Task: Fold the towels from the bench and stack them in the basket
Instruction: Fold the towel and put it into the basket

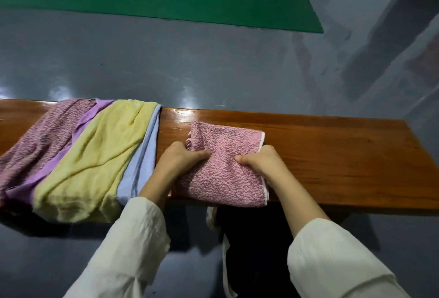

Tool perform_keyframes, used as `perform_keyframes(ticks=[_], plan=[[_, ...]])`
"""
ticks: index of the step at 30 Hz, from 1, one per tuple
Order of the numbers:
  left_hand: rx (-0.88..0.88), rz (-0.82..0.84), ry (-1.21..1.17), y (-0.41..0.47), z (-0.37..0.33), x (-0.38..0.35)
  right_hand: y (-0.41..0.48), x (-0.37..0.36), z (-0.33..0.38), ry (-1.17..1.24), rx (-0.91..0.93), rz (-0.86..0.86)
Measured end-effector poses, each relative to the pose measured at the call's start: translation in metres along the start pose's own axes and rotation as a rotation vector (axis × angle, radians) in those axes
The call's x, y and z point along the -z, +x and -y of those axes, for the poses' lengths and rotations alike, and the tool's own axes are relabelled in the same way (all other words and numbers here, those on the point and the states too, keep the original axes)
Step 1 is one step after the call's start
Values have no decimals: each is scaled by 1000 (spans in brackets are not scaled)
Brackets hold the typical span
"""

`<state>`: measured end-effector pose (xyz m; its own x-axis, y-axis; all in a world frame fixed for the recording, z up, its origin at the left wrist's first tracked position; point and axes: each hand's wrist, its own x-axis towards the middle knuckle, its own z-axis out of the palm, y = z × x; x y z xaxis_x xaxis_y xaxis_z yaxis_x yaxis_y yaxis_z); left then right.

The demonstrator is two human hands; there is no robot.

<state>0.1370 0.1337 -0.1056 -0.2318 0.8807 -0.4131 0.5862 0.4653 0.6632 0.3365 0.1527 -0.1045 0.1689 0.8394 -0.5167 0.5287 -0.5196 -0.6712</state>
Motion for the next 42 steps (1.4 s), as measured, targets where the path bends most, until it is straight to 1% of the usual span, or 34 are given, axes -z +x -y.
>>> perform_keyframes(ticks=[2, 4, 9, 15, 20, 24, 33, 37, 42], plan=[[-51, 9, -173, 0, 1, 0, -4, -1, 5, -4, 151, -15], [-115, -19, -301, -1, 2, -1, -7, 2, 8, 97, 267, -20], [-258, -178, -340, -2, 5, -6, -10, 5, 11, 289, 386, -41], [-382, -240, -425, -13, -4, -1, -21, 11, 15, 429, 453, -24], [-412, -233, -423, -27, -14, 6, -39, 21, 15, 508, 483, 1], [-461, -212, -433, -41, -25, 12, -58, 37, 14, 556, 517, -14], [-623, -186, -416, -102, -67, 15, -121, 84, -10, 682, 544, -142], [-687, -139, -422, -132, -90, -5, -151, 116, -29, 674, 585, -254], [-800, -109, -364, -170, -129, -40, -183, 165, -69, 665, 603, -416]])
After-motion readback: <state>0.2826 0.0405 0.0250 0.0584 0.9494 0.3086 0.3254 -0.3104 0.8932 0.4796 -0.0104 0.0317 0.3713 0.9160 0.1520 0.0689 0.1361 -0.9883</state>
